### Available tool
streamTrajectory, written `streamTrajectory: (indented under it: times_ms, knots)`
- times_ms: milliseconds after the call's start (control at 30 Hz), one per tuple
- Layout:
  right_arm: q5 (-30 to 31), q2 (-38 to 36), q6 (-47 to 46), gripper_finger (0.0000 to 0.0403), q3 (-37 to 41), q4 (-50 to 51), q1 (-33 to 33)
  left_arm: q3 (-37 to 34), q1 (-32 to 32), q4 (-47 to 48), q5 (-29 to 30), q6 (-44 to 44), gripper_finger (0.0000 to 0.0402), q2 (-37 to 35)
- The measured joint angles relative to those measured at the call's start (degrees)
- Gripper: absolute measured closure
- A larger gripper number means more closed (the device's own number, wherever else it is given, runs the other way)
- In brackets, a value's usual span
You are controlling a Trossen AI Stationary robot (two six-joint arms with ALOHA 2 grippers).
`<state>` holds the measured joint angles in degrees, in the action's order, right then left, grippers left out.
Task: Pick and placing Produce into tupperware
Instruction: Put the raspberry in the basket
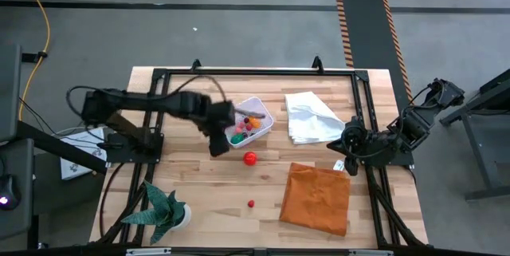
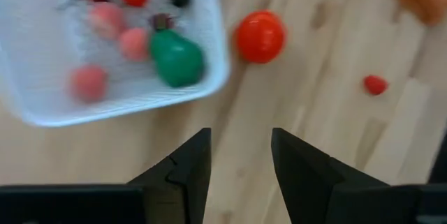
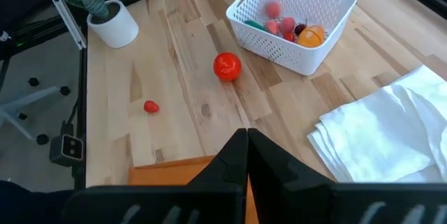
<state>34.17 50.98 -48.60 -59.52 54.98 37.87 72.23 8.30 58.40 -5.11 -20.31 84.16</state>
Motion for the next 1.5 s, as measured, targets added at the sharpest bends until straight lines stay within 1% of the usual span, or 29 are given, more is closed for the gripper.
streamTrajectory:
  times_ms: [133,333,467,567,633,767,967,1167,1333,1500]
  knots:
    - [0.4,0.0,0.2,0.0403,0.0,0.0,0.0,-6.4,-5.5,-11.0,0.2,-6.7,0.0266,-2.3]
    - [0.4,0.0,-0.4,0.0403,0.0,0.0,0.0,-10.7,-14.1,-24.4,0.8,-12.1,0.0267,-1.8]
    - [0.4,0.0,-0.4,0.0403,0.0,-0.1,0.0,-13.5,-18.7,-30.8,5.0,-15.9,0.0268,-1.4]
    - [0.4,0.0,-0.4,0.0403,0.0,-0.2,0.0,-15.7,-20.5,-33.9,7.4,-18.4,0.0268,-1.1]
    - [0.4,0.0,-0.4,0.0403,0.0,-0.2,0.0,-16.4,-21.3,-36.6,8.1,-18.9,0.0268,-0.8]
    - [0.4,0.0,-0.4,0.0403,0.0,-0.2,0.0,-16.8,-22.3,-36.4,8.9,-18.9,0.0268,-0.6]
    - [0.4,0.0,-0.4,0.0403,0.0,-0.2,0.0,-16.8,-22.3,-37.6,10.3,-18.7,0.0268,-0.6]
    - [0.4,0.0,-0.4,0.0403,0.0,-0.9,0.0,-16.8,-22.3,-38.6,10.3,-12.9,0.0268,-0.6]
    - [0.4,0.0,-0.4,0.0403,0.0,-0.9,0.0,-16.8,-22.2,-43.7,10.3,-13.3,0.0268,-0.6]
    - [0.4,0.0,-0.4,0.0403,0.0,-1.0,0.0,-16.9,-22.2,-51.5,12.3,-12.9,0.0268,0.8]
